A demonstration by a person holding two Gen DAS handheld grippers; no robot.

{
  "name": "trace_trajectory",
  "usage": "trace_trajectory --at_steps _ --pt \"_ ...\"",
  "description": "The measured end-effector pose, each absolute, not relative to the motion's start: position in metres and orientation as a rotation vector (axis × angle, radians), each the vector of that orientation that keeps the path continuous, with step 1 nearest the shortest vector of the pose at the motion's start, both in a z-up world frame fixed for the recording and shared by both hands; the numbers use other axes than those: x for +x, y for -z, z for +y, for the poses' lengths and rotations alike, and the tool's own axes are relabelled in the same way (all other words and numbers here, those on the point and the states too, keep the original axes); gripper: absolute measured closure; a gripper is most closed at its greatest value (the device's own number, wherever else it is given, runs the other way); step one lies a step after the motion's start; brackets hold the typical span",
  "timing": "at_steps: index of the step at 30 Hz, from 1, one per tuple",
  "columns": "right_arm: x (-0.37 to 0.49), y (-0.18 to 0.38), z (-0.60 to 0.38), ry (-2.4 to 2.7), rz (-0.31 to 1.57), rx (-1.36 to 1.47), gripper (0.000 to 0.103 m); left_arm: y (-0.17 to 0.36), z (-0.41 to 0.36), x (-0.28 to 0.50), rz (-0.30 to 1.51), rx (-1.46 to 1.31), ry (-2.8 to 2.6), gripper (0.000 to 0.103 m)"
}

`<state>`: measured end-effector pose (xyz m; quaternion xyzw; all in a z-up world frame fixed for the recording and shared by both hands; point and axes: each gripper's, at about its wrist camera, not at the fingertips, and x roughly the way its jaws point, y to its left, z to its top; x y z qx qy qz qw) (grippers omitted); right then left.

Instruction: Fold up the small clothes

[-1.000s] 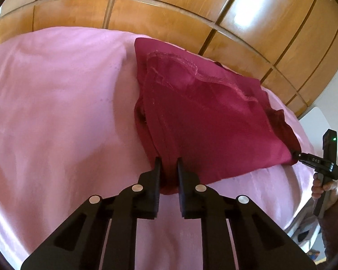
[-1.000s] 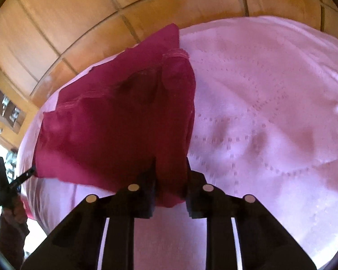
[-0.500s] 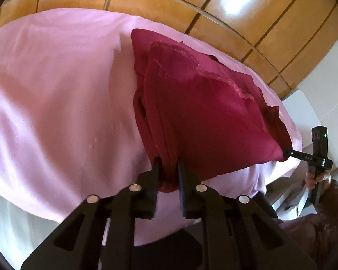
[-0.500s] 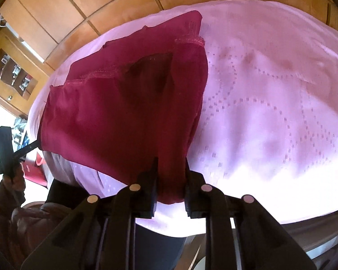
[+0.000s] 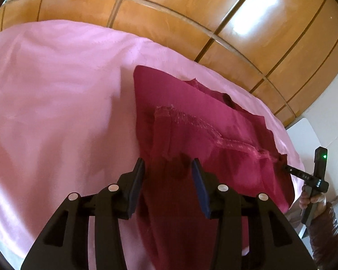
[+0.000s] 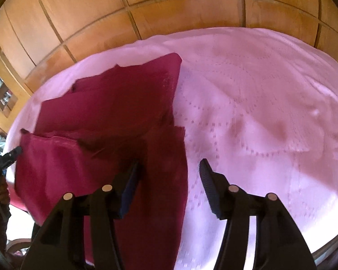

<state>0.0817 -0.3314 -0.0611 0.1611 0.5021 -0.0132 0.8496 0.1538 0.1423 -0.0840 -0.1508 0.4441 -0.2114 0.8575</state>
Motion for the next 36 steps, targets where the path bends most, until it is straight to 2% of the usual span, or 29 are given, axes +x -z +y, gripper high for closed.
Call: trace_trajectory --at_steps 1,2,3,4,5,14,21,28,36 --pt "0.084 0.064 -0.331 0.023 1.063 0.347 0.065 0.086 0.141 0.155 0.936 -0.318 0.454 0.062" --pt "0.085 0.065 -0.33 0.012 1.066 0.352 0.078 0.086 0.138 0.156 0.934 -0.307 0.462 0.069" --pt "0.084 0.064 -0.328 0.0 1.064 0.345 0.086 0.085 0.136 0.155 0.926 -0.291 0.456 0.079" --pt "0.082 0.061 -0.326 -0.005 1.058 0.33 0.09 0.083 0.136 0.154 0.916 -0.272 0.455 0.083" --pt "0.078 0.056 -0.322 -0.009 1.047 0.315 0.094 0.082 0.138 0.151 0.908 -0.265 0.458 0.097" --pt "0.07 -0.015 -0.309 -0.058 0.893 0.272 0.095 0.027 0.144 0.129 0.752 -0.255 0.539 0.098" --pt "0.122 -0.029 -0.319 -0.027 0.826 0.303 0.095 0.004 0.138 0.171 0.711 -0.232 0.482 0.098" --pt "0.202 0.002 -0.337 0.094 0.838 0.359 0.095 0.01 0.125 0.238 0.757 -0.228 0.355 0.098" --pt "0.242 0.085 -0.334 0.186 1.02 0.315 0.094 0.085 0.103 0.296 0.971 -0.11 0.177 0.096"
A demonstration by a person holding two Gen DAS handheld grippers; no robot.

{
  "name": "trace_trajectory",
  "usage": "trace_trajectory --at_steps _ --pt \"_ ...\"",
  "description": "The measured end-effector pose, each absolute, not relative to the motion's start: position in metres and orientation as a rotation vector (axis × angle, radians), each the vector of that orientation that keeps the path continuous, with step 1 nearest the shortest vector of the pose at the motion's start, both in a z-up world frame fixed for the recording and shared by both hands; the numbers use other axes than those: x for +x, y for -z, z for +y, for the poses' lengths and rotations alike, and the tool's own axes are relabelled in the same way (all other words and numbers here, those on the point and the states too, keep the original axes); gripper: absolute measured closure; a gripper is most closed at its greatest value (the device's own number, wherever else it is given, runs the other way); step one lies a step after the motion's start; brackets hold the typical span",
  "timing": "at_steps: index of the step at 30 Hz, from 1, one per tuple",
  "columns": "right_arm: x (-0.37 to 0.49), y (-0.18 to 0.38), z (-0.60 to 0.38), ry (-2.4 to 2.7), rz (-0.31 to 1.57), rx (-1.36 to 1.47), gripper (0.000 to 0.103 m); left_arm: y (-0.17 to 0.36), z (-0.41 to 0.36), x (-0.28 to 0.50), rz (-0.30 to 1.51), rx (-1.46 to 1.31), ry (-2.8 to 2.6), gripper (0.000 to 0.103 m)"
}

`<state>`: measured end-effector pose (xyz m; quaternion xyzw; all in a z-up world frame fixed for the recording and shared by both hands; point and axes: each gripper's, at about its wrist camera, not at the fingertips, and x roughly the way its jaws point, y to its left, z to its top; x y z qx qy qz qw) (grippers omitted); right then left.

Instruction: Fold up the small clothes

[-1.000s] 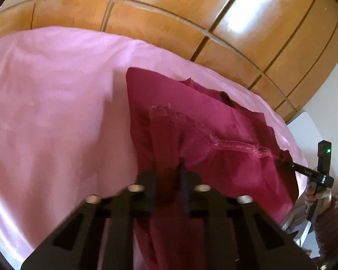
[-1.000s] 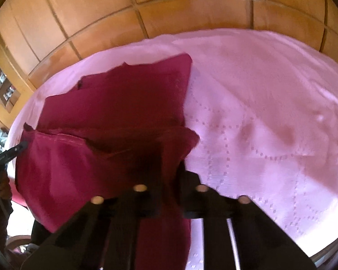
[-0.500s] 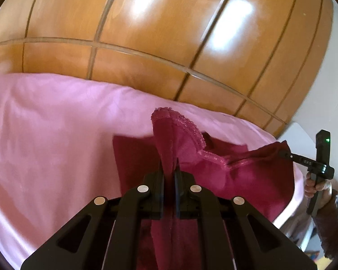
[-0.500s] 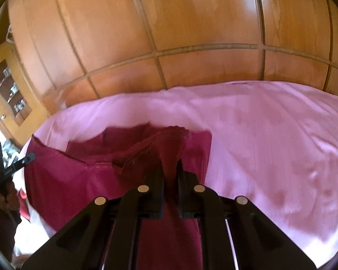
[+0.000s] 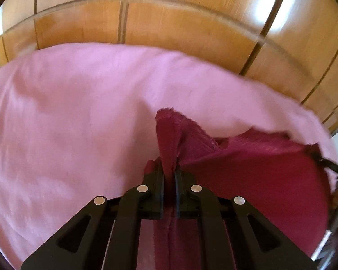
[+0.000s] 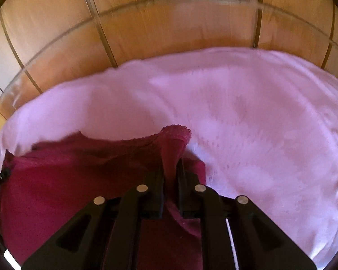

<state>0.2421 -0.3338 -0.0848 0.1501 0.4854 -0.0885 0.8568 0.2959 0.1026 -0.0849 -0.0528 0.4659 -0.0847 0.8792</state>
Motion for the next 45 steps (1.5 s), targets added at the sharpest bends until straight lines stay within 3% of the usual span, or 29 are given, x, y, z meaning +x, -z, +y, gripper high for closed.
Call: trace_trajectory --at_steps 1,2,3,5,8,11,13,14,15,17,19,22,23,25,26,27,38,40,41,42,45 --pt "0.24 0.084 -0.334 0.183 1.016 0.321 0.093 0.083 0.103 0.292 0.966 -0.114 0.178 0.096" --pt "0.237 0.079 -0.334 0.172 1.011 0.32 0.085 0.077 0.105 0.288 0.954 -0.126 0.187 0.096" --pt "0.234 0.075 -0.334 0.166 1.007 0.311 0.069 0.071 0.111 0.283 0.946 -0.153 0.199 0.096" --pt "0.218 0.059 -0.334 0.137 0.982 0.297 0.051 0.06 0.125 0.269 0.937 -0.21 0.223 0.089" --pt "0.185 0.042 -0.336 0.062 0.956 0.317 0.049 0.05 0.146 0.24 0.906 -0.246 0.276 0.088" --pt "0.15 0.037 -0.338 -0.022 0.963 0.388 0.042 0.048 0.164 0.193 0.91 -0.259 0.353 0.088" --pt "0.13 0.04 -0.335 -0.068 0.985 0.424 0.041 0.052 0.167 0.17 0.924 -0.267 0.378 0.071" --pt "0.116 0.043 -0.333 -0.089 0.996 0.44 0.039 0.055 0.17 0.156 0.929 -0.28 0.393 0.056" --pt "0.104 0.047 -0.33 -0.101 1.004 0.455 0.039 0.058 0.172 0.147 0.933 -0.29 0.406 0.052" --pt "0.088 0.056 -0.325 -0.104 1.028 0.47 0.039 0.065 0.174 0.127 0.95 -0.308 0.432 0.052" --pt "0.08 0.065 -0.319 -0.104 1.051 0.482 0.046 0.069 0.173 0.115 0.951 -0.331 0.462 0.052" --pt "0.08 0.076 -0.315 -0.07 1.058 0.485 0.075 0.078 0.165 0.106 0.971 -0.339 0.495 0.052" --pt "0.081 0.077 -0.316 -0.059 1.055 0.497 0.092 0.081 0.161 0.106 0.97 -0.335 0.5 0.052" --pt "0.083 0.074 -0.316 -0.036 1.052 0.495 0.095 0.085 0.154 0.109 0.976 -0.319 0.501 0.067" --pt "0.082 0.072 -0.315 -0.025 1.049 0.483 0.096 0.088 0.149 0.113 0.991 -0.318 0.516 0.084" --pt "0.083 0.069 -0.313 -0.012 1.046 0.465 0.096 0.088 0.145 0.114 0.988 -0.303 0.508 0.092" --pt "0.077 0.083 -0.318 0.081 1.054 0.371 0.094 0.082 0.143 0.107 0.973 -0.159 0.414 0.095" --pt "0.078 0.077 -0.312 0.086 1.055 0.318 0.084 0.068 0.141 0.107 0.927 -0.149 0.378 0.095" --pt "0.079 0.072 -0.31 0.096 1.048 0.295 0.066 0.06 0.142 0.107 0.907 -0.15 0.364 0.095" --pt "0.08 0.067 -0.309 0.109 1.033 0.281 0.055 0.055 0.142 0.106 0.893 -0.151 0.347 0.095" --pt "0.085 0.047 -0.302 0.098 0.963 0.248 0.052 0.036 0.127 0.113 0.827 -0.116 0.295 0.095"
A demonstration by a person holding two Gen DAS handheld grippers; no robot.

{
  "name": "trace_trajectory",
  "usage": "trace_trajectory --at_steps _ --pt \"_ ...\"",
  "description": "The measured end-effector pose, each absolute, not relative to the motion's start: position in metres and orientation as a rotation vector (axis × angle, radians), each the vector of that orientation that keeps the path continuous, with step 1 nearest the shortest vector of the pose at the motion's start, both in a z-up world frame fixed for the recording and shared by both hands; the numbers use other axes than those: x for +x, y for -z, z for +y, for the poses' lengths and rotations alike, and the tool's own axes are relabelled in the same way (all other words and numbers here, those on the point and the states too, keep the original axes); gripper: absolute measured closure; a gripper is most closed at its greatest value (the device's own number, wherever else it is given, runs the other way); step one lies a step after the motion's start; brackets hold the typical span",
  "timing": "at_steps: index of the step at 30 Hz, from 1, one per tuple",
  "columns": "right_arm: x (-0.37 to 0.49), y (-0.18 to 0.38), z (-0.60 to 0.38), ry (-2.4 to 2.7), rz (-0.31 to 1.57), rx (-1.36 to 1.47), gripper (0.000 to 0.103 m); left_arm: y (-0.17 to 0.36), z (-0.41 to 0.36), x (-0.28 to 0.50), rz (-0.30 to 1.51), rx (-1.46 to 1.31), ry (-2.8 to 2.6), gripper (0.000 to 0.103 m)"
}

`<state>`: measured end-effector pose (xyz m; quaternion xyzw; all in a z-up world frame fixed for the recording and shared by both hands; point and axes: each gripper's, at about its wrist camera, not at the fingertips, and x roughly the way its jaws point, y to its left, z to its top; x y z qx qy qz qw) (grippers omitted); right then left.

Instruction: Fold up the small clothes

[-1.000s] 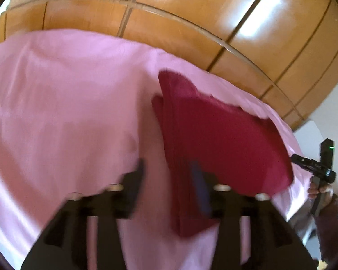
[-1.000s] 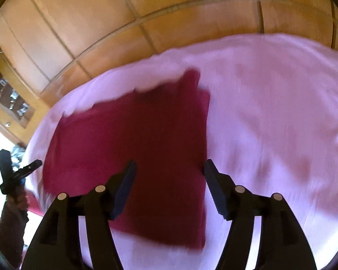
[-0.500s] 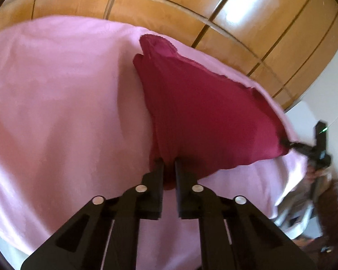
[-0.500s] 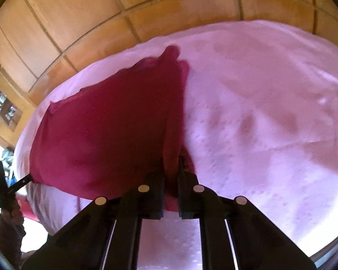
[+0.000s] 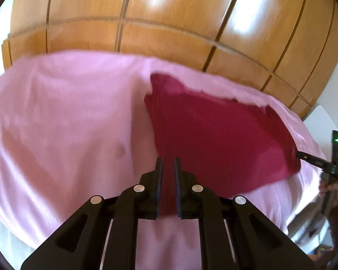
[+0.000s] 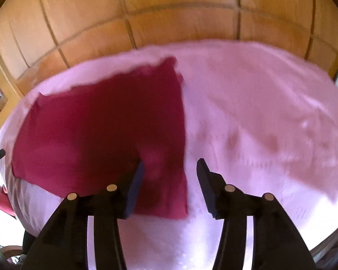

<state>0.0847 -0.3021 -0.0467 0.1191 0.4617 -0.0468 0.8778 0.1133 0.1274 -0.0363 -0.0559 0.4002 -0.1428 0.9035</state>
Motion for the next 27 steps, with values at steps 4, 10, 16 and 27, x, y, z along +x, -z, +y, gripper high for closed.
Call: trace_trajectory --at_steps 4,10,16,27 --pt "0.104 0.03 -0.28 0.044 0.911 0.212 0.041 0.03 0.103 0.128 0.799 -0.074 0.258 0.095" --pt "0.146 0.03 -0.253 0.001 0.892 0.171 0.033 0.028 0.06 0.137 0.773 0.04 0.256 0.083" --pt "0.183 0.04 -0.249 0.014 0.905 0.128 0.033 0.023 0.04 0.146 0.743 0.092 0.259 0.072" --pt "0.21 0.079 -0.282 0.117 0.98 0.149 0.033 0.03 0.029 0.166 0.761 0.125 0.258 0.072"
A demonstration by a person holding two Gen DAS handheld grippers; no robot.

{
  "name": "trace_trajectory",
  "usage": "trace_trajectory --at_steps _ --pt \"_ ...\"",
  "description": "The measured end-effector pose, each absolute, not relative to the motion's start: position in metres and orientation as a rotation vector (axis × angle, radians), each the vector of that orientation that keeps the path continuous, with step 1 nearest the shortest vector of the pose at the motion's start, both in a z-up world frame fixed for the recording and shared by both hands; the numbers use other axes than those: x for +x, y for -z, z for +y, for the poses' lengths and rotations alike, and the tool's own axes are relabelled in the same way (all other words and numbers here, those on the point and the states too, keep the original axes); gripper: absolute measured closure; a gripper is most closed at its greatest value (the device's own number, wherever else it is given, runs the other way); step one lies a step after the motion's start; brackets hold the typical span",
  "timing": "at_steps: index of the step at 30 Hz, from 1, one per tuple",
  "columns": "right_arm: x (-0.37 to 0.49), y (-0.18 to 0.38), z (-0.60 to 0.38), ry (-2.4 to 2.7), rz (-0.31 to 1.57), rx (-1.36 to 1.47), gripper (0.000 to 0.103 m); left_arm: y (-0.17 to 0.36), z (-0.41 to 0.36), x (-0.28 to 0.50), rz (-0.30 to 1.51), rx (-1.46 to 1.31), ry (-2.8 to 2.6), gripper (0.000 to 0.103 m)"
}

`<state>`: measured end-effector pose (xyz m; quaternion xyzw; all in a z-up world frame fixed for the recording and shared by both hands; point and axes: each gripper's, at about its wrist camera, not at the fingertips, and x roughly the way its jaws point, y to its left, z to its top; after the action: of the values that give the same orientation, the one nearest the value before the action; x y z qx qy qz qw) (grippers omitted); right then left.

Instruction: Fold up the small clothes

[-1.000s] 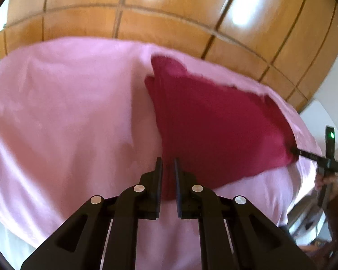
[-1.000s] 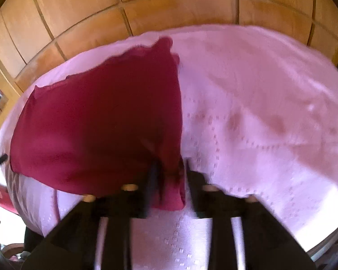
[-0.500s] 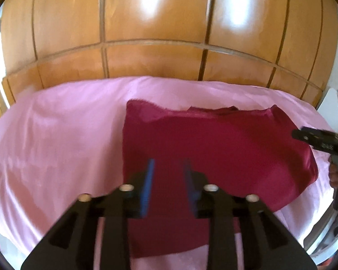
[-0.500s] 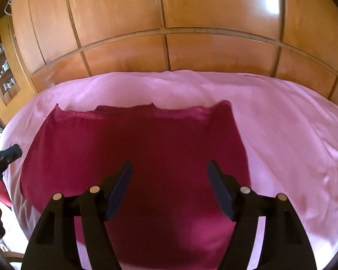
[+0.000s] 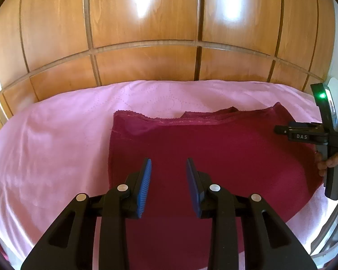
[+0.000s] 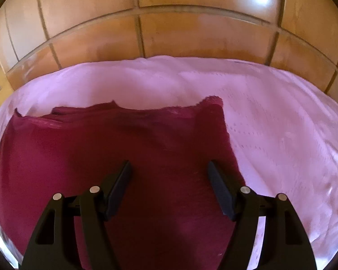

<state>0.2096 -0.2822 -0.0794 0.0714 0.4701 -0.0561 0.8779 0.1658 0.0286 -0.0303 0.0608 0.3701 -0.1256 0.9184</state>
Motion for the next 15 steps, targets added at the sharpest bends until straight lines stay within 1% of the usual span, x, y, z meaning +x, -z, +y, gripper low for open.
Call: trace_trajectory --at_steps 5,10,11,12,13,15 --pt "0.209 0.094 -0.294 0.134 0.978 0.2 0.031 0.038 0.029 0.173 0.777 0.136 0.243 0.072" --pt "0.202 0.1 -0.3 0.14 0.937 0.247 0.029 0.044 0.038 0.179 0.795 0.144 0.197 0.072" --pt "0.2 0.1 -0.299 0.142 0.929 0.245 0.029 0.045 0.04 0.18 0.8 0.138 0.19 0.06" --pt "0.199 0.1 -0.299 0.143 0.922 0.243 0.029 0.044 0.047 0.182 0.802 0.115 0.178 0.043" --pt "0.198 0.1 -0.299 0.143 0.919 0.244 0.029 0.043 0.054 0.183 0.796 0.084 0.166 0.039" --pt "0.197 0.101 -0.3 0.14 0.913 0.253 0.028 0.039 0.074 0.189 0.796 0.01 0.14 0.039"
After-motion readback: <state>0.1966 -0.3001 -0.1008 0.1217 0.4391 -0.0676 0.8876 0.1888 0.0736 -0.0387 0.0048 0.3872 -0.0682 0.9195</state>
